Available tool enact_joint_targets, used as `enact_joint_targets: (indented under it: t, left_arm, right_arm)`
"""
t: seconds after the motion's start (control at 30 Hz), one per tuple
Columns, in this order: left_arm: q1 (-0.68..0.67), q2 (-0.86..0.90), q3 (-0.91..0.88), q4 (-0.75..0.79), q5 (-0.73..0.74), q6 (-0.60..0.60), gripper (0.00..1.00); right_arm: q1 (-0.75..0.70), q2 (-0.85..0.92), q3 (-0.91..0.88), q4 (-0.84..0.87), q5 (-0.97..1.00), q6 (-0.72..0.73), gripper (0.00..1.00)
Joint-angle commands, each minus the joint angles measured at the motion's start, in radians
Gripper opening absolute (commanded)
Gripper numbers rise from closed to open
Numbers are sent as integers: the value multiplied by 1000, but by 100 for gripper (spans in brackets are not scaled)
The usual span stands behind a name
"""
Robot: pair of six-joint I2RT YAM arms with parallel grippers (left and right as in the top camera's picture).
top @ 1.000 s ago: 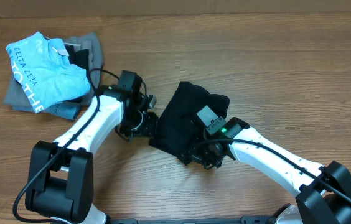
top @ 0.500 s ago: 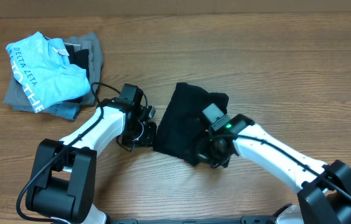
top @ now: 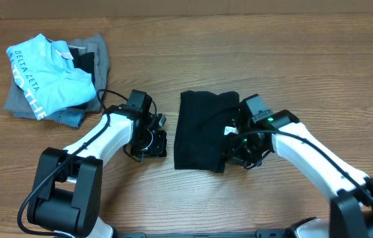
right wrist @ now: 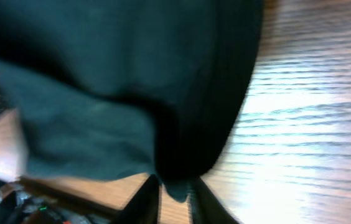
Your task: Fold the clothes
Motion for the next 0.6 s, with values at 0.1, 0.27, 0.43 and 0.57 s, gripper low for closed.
enact_joint_targets:
  t: [0.1, 0.27, 0.43, 0.57]
  left_arm:
    - [-6, -10, 42, 25, 109, 32, 11]
    - [-7, -10, 60, 47, 187, 58, 20]
    - [-10, -10, 58, -18, 187, 63, 32]
    - [-58, -10, 58, -27, 189, 76, 43]
  right_arm:
    - [30, -88, 39, 124, -143, -35, 9]
    - [85, -7, 25, 151, 0, 98, 6]
    - [57, 27, 25, -2, 230, 184, 4]
    - [3, 26, 25, -69, 300, 171, 4]
